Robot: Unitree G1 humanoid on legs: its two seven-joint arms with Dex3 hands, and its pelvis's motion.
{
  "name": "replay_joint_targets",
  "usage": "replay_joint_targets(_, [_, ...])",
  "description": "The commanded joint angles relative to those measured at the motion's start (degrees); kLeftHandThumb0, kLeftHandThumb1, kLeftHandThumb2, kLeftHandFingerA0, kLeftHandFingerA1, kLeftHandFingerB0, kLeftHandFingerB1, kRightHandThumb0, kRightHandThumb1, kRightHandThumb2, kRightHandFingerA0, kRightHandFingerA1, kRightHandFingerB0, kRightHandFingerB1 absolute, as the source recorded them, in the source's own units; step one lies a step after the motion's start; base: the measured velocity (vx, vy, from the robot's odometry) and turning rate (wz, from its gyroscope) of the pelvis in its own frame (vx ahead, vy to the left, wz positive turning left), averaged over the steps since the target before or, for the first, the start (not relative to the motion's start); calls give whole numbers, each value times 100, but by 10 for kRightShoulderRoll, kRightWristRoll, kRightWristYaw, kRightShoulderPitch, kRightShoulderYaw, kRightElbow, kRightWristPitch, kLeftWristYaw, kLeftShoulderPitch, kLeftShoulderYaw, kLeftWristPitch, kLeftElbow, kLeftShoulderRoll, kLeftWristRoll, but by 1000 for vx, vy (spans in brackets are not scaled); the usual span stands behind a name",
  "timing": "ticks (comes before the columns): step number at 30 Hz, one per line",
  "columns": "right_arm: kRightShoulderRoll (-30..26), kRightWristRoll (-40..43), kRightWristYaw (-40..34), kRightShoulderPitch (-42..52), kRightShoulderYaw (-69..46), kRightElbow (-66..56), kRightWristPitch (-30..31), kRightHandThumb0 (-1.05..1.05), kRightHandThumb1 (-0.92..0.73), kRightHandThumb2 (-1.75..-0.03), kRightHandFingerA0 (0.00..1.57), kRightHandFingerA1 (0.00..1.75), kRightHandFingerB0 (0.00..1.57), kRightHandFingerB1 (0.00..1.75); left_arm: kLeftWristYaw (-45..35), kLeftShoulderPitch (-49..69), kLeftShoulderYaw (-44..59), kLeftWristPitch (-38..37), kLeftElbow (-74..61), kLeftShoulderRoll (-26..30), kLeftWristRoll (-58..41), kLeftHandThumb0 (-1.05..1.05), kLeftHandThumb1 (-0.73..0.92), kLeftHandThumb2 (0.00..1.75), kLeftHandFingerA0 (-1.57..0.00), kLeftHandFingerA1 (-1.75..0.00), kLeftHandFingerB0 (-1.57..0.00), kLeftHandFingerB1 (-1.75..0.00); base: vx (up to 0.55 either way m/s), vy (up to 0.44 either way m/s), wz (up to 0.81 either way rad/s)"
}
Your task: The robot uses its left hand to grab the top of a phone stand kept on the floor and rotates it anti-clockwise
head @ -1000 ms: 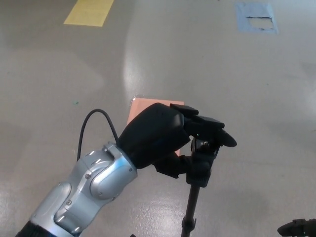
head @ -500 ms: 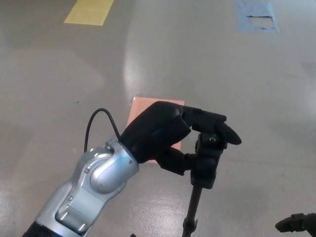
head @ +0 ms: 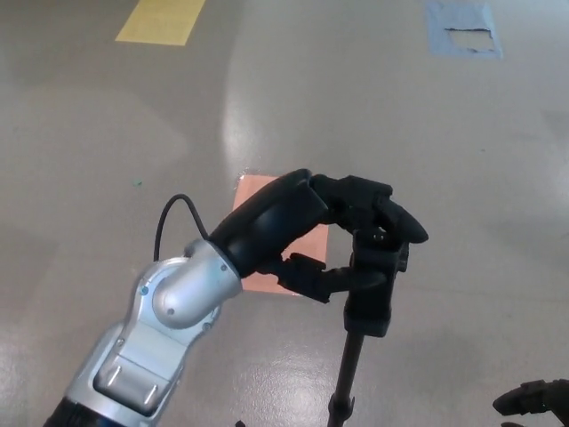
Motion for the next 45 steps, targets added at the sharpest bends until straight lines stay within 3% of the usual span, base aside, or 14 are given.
replay_joint_targets(1, [-7, -12, 13, -26, 10, 0, 12, -50, -81, -65, 68, 49, 37, 33, -114, -11, 70, 305, -18, -41, -243, -15, 73, 62, -96, -65, -90, -54, 0, 0, 0])
replay_joint_targets(4, [-7, -12, 14, -27, 10, 0, 12, -51, -81, -65, 68, 50, 37, 33, -115, -13, 80, 345, -21, -47, -261, -16, 73, 62, -95, -65, -90, -54, 0, 0, 0])
replay_joint_targets(5, [-7, -12, 13, -29, 10, 0, 14, -56, -73, -69, 67, 52, 34, 35, -112, -20, 91, 381, -20, -51, -277, -15, 73, 62, -94, -67, -88, -55, 0, 0, 0])
replay_joint_targets(7, [-8, -12, 13, -34, 9, 1, 17, -51, -81, -65, 69, 50, 37, 33, -104, -33, 110, 448, -19, -59, -304, -15, 73, 61, -95, -68, -88, -55, 0, 0, 0])
replay_joint_targets(14, [-9, -11, 15, -40, 8, 0, 18, -51, -81, -65, 68, 49, 36, 33, -87, -56, 139, 547, -9, -70, -329, -17, 71, 61, -93, -70, -86, -55, 0, 0, 0])
replay_joint_targets(16, [-9, -11, 14, -44, 7, 0, 20, -55, -74, -69, 66, 50, 34, 35, -90, -65, 141, 567, -2, -68, -326, -18, 71, 61, -93, -71, -86, -54, 0, 0, 0])
replay_joint_targets(19, [-9, -11, 14, -45, 7, -1, 20, -55, -74, -69, 66, 50, 34, 35, -92, -70, 142, 578, 2, -68, -325, -19, 71, 62, -92, -71, -85, -54, 0, 0, 0])
replay_joint_targets(20, [-9, -12, 14, -45, 8, -1, 21, -51, -81, -65, 67, 47, 37, 33, -94, -73, 143, 587, 5, -68, -323, -19, 71, 61, -92, -71, -85, -53, 0, 0, 0])
replay_joint_targets(21, [-9, -13, 15, -47, 9, -1, 23, -56, -68, -95, 59, 60, 30, 47, -96, -79, 144, 596, 13, -69, -321, -17, 73, 61, -91, -72, -85, -54, 0, 0, 0])
replay_joint_targets(31, [-11, -19, 23, -52, 13, 0, 21, -56, -69, -95, 59, 60, 30, 47, -103, -96, 147, 620, 55, -82, -320, -18, 74, 62, -91, -79, -84, -54, 0, 0, 0])
replay_joint_targets(32, [-11, -20, 23, -52, 14, 0, 21, -51, -82, -65, 67, 47, 36, 33, -105, -96, 146, 618, 58, -82, -320, -18, 74, 62, -92, -80, -85, -54, 0, 0, 0])
replay_joint_targets(33, [-11, -21, 22, -52, 15, 0, 22, -51, -82, -65, 67, 47, 36, 33, -108, -97, 146, 618, 62, -81, -320, -18, 74, 62, -92, -80, -85, -54, 0, 0, 0])
replay_joint_targets(34, [-11, -22, 22, -52, 16, 0, 22, -56, -69, -95, 59, 60, 31, 47, -109, -96, 145, 616, 65, -81, -319, -18, 74, 62, -92, -81, -85, -53, 0, 0, 0])
replay_joint_targets(45, [-12, -28, 24, -54, 20, 2, 23, -57, -69, -96, 58, 60, 29, 47, -103, -105, 165, 632, 107, -88, -318, -17, 72, 61, -96, -90, -84, -54, 0, 0, 0])
